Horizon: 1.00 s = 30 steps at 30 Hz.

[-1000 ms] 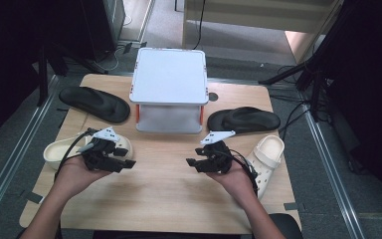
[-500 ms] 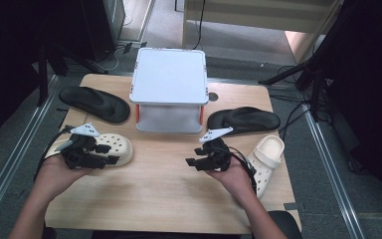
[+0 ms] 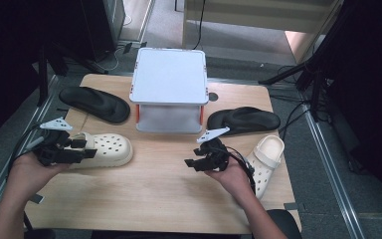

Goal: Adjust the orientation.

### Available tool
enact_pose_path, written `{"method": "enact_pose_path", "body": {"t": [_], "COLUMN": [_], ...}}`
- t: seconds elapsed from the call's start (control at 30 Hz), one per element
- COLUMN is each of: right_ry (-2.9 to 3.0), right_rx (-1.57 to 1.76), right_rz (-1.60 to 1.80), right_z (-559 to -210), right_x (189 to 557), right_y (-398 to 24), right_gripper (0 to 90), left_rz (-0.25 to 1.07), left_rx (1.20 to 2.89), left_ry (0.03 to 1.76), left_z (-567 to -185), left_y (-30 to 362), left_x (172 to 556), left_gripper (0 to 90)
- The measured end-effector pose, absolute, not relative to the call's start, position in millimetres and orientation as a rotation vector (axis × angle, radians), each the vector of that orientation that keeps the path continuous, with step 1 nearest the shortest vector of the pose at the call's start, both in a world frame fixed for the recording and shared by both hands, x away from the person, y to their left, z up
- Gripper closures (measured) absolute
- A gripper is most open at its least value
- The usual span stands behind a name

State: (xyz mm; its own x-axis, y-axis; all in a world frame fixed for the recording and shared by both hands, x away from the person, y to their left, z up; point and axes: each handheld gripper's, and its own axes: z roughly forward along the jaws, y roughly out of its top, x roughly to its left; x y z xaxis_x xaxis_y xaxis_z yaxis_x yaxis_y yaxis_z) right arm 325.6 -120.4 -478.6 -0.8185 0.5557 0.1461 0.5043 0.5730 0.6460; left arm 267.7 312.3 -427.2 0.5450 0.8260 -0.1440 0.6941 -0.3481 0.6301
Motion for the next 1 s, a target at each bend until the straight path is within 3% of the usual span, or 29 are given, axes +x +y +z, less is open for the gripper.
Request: {"method": "enact_pose_path", "body": {"t": [0.4,0.8,1.0], "right_ry": [2.737,2.744,2.746], "right_rx": [0.919,0.924,0.923], "right_rz": [1.055,1.031,1.028], "right_z": [-482,-484,-484], "right_x": [326,327,327], "right_y": [-117,-117,-117], "right_gripper": [46.8,46.8,46.8], "left_rz": [0.278,0.208,0.199], "left_rx": [2.136,2.122,2.211], "left_ry": [1.324,1.307,1.298], "left_z": [-437,-452,-461], "left_y": [346,348,337], "left_x": [272,279,284], "left_gripper": [43.5,41.9,40.7]}}
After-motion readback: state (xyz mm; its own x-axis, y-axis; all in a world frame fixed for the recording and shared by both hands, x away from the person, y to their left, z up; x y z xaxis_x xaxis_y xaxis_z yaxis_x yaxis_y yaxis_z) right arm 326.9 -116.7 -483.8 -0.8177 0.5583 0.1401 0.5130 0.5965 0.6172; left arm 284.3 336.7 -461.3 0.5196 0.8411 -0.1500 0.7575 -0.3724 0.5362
